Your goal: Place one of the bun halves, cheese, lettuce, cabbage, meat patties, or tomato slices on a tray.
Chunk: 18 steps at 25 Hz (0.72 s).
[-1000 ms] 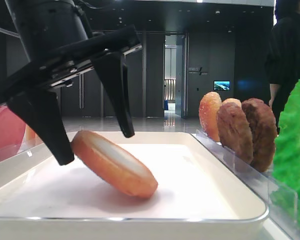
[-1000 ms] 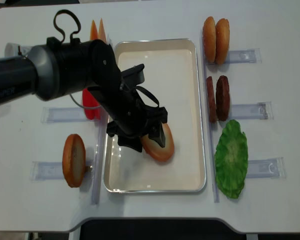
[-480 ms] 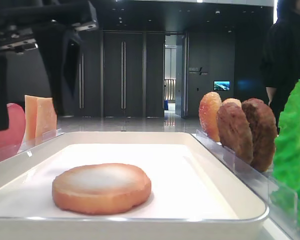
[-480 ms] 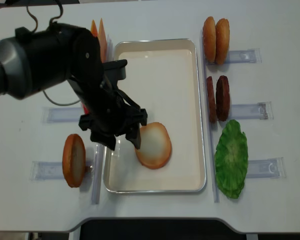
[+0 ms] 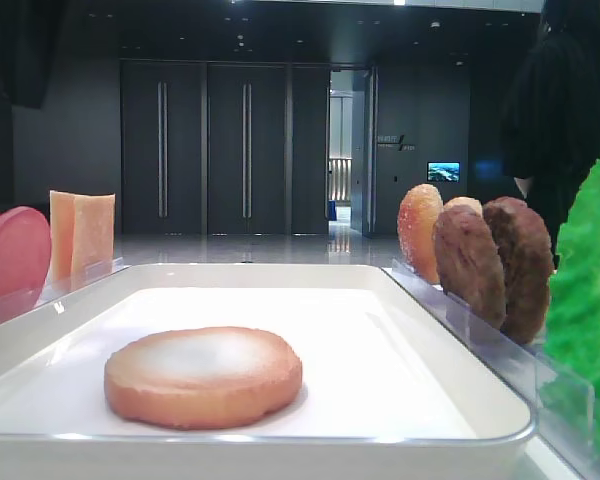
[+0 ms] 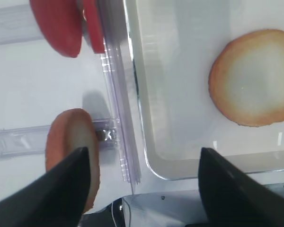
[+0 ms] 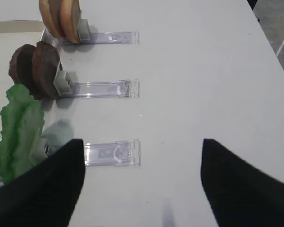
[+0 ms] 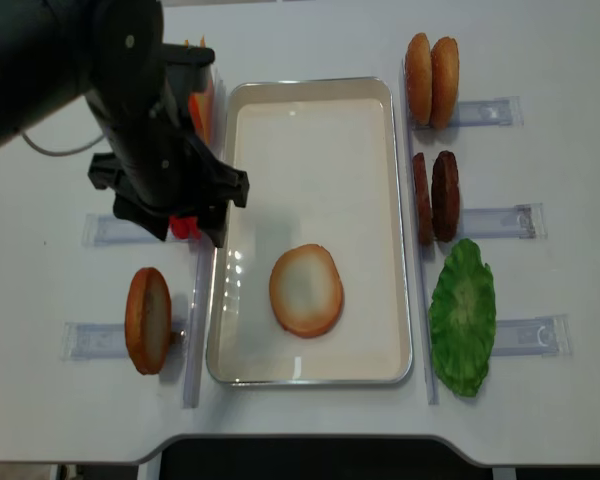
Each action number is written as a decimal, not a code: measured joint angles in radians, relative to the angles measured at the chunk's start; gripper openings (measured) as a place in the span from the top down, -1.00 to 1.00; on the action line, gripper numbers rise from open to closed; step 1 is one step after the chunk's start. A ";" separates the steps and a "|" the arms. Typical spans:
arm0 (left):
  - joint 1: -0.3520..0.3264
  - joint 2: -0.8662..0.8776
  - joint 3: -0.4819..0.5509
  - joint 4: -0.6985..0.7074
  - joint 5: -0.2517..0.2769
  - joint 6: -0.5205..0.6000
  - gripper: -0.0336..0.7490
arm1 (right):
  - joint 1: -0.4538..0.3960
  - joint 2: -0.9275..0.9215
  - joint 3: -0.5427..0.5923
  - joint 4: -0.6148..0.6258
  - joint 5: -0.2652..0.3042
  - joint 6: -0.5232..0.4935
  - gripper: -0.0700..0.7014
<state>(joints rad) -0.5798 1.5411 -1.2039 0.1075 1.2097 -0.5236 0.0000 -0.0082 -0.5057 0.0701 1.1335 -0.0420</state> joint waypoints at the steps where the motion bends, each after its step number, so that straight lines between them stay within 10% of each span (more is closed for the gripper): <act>1: 0.016 -0.010 -0.001 0.001 0.004 0.000 -0.48 | 0.000 0.000 0.000 0.000 0.000 0.000 -0.45; 18: 0.397 -0.164 -0.002 0.022 0.013 0.304 -0.46 | 0.000 0.000 0.000 0.000 0.000 0.000 -0.45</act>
<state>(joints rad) -0.1830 1.3772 -1.2060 0.1299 1.2229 -0.2199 0.0000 -0.0082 -0.5057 0.0701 1.1335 -0.0420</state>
